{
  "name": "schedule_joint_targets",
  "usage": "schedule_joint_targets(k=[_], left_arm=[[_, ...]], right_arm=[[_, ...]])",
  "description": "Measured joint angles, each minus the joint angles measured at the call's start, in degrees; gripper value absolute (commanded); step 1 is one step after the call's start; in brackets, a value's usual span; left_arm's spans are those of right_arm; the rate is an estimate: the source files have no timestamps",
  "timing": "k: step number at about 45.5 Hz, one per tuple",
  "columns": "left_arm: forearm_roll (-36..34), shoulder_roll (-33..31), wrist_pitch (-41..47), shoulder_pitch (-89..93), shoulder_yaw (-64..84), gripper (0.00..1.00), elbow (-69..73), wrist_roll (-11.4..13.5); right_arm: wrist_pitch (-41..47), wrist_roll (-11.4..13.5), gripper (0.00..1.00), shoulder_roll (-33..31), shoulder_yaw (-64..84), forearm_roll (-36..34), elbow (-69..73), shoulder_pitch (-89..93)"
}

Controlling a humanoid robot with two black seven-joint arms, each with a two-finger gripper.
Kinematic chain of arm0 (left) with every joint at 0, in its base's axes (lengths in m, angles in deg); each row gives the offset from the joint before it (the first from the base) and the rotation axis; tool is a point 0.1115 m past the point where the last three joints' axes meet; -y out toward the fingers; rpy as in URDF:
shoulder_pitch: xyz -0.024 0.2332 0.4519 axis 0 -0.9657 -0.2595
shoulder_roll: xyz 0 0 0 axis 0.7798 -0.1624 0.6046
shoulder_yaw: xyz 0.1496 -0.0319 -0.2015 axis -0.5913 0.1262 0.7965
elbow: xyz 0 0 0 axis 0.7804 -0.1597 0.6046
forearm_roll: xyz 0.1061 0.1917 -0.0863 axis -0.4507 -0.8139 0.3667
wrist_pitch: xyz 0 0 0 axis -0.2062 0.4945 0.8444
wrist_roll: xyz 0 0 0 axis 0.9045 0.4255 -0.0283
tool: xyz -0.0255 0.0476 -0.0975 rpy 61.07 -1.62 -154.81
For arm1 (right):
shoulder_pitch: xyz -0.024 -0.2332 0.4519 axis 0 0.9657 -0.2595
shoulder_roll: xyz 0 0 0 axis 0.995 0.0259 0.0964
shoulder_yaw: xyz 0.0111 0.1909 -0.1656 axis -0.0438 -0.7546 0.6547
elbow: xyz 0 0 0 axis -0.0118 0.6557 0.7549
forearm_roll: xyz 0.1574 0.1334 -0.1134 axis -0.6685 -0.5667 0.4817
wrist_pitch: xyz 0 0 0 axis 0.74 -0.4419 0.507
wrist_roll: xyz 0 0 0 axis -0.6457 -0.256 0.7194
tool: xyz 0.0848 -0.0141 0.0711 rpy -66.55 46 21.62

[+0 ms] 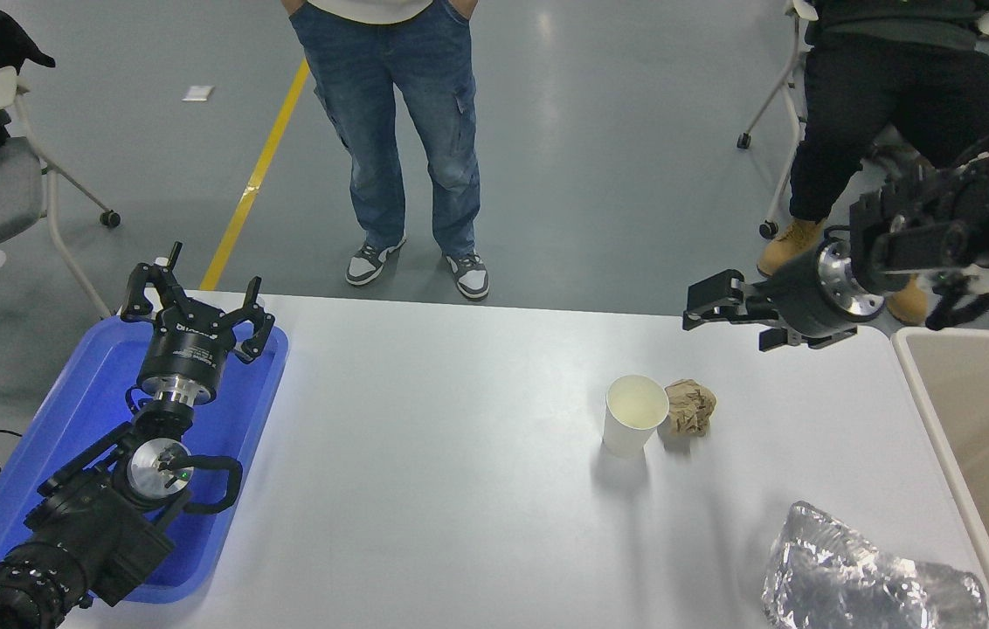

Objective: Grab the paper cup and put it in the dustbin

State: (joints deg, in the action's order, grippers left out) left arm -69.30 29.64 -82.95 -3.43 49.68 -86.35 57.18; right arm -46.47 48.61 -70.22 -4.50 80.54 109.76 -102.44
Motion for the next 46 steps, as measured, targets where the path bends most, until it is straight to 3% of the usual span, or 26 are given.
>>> schedule_joint_targets(k=[17, 34, 46], left_arm=[[0.0, 0.0, 0.0, 0.0, 0.0, 1.00, 0.0, 0.0], [0.0, 0.0, 0.0, 0.0, 0.0, 1.00, 0.0, 0.0], [0.0, 0.0, 0.0, 0.0, 0.0, 1.00, 0.0, 0.0]], right_arm=[[-6.9, 0.6, 1.00, 5.2, -2.1, -0.6, -2.9, 8.3], [-11.2, 7.6, 0.99, 6.1, -2.7, -6.0, -5.9, 14.6], [-13.0, 9.4, 0.98, 6.2, -3.3, -8.2, -7.6, 17.3]])
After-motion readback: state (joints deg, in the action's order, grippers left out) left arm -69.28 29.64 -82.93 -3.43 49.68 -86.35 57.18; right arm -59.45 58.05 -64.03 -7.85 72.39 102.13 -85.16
